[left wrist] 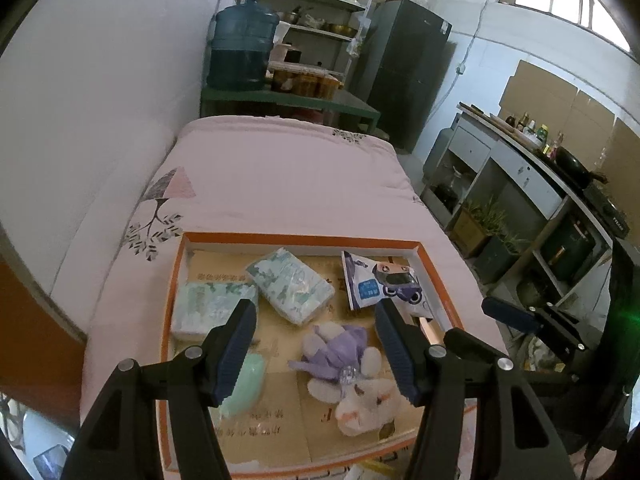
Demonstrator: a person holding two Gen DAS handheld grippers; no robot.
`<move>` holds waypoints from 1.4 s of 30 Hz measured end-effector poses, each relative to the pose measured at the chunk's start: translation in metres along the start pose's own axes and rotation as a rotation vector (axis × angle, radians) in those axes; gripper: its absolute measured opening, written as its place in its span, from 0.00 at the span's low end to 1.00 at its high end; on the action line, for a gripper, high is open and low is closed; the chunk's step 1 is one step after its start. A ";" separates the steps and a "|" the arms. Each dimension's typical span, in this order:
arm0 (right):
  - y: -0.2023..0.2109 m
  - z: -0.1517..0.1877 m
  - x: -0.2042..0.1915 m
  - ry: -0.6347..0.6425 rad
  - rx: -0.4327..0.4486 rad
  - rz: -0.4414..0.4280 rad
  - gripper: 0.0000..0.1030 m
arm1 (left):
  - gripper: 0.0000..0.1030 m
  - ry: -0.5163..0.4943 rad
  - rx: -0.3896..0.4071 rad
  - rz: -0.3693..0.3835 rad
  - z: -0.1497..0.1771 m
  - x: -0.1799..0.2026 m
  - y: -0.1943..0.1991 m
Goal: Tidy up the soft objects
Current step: 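Move both open tools back to the pile of soft items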
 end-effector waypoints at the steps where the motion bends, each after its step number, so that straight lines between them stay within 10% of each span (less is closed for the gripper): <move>1: 0.004 0.001 0.000 0.001 0.002 0.001 0.61 | 0.60 0.000 0.002 -0.001 0.001 0.000 0.003; 42: 0.124 0.063 -0.034 0.000 0.083 -0.053 0.61 | 0.60 -0.100 0.152 -0.009 0.068 0.038 0.118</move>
Point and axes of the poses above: each gripper's, at about its wrist camera, not at the fingertips, and y roughly against the way its jaws point, x to its right, z to its underside, the point moved 8 cm from there along -y, roughly the way its jaws point, and after that the axes turned 13 degrees about z, right-handed, at the moved point
